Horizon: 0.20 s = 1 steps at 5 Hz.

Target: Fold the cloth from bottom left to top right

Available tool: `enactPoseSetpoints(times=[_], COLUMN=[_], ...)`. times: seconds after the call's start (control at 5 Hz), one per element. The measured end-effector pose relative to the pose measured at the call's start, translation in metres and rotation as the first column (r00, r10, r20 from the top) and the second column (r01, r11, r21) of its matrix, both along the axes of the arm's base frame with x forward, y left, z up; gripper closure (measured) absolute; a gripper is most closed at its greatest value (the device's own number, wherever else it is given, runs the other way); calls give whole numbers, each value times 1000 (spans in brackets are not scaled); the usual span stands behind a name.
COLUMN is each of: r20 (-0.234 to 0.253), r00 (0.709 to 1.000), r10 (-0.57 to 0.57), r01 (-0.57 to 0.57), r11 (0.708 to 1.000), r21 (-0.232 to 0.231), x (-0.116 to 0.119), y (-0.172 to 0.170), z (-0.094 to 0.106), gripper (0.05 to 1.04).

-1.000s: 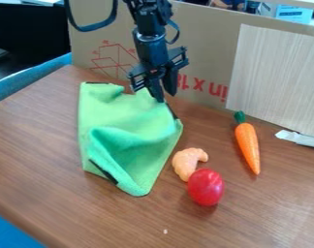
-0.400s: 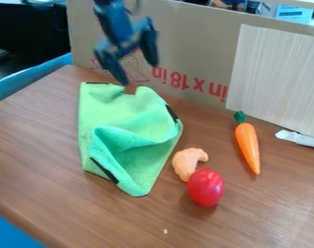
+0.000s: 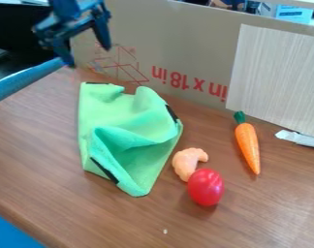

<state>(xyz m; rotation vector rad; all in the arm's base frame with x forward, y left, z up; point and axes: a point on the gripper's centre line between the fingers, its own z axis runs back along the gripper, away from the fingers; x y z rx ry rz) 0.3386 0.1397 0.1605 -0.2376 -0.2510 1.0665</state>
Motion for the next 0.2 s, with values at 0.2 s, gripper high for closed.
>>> enactPoseSetpoints(times=[0.2], r20=[-71], r00=[994], r10=[-81], r01=[90], r11=[987], r21=[130], x=[-36], y=[4], z=[13], gripper=[84])
